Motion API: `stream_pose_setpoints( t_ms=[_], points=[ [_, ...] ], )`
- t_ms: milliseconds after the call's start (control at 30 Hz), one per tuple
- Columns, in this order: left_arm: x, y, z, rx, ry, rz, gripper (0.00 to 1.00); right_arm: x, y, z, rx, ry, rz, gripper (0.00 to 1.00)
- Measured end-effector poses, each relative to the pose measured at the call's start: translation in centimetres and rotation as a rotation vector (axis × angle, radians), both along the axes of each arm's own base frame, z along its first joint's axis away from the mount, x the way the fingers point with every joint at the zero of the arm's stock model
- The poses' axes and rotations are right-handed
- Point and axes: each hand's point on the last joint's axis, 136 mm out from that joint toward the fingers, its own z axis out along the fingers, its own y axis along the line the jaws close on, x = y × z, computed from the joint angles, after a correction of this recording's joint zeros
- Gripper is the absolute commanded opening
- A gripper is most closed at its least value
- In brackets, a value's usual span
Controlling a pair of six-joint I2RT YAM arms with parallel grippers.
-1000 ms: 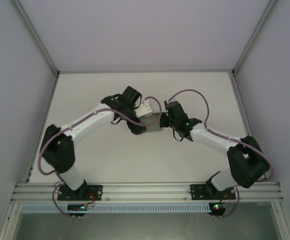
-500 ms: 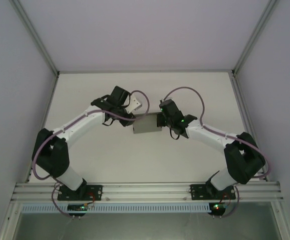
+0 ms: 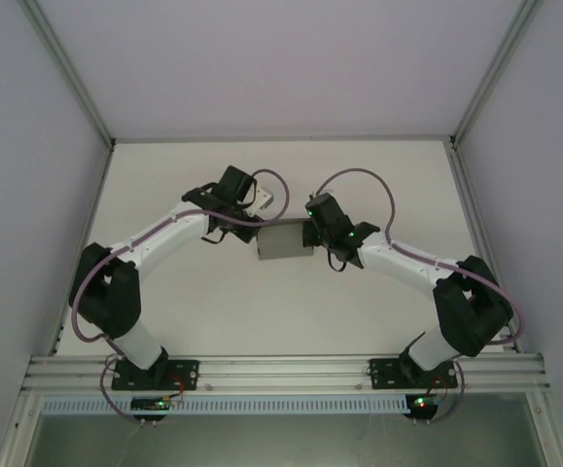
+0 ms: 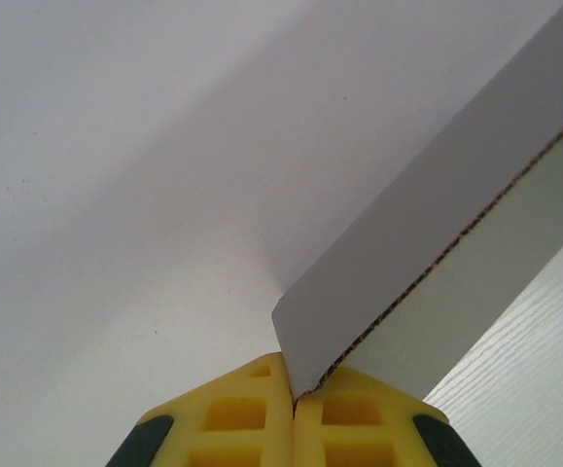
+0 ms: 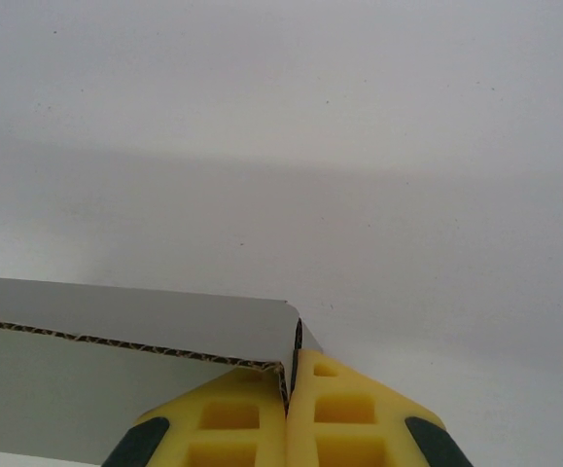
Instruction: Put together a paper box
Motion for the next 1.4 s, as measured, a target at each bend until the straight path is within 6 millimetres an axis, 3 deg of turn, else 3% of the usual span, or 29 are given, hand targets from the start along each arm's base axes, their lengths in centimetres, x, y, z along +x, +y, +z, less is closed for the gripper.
stream_pose_setpoints(
  t_ms=[367,800,1400],
  points=[
    [-0.4,-0.2,-0.1,-0.107,0.113,0.265,0.0,0.1,0.3,-0.1,-0.003,-0.011,-0.063,0.0],
    [-0.5,-0.2,-0.1,-0.171,0.192,0.382,0.0,-0.2,0.5,-0.1,-0.012,-0.016,-0.075,0.0],
    [1.0,-0.2,-2.0,-0.245,-0.002,0.45,0.0,-0.6,0.3,-0.3,0.032,-0.166,-0.075,0.0]
  ],
)
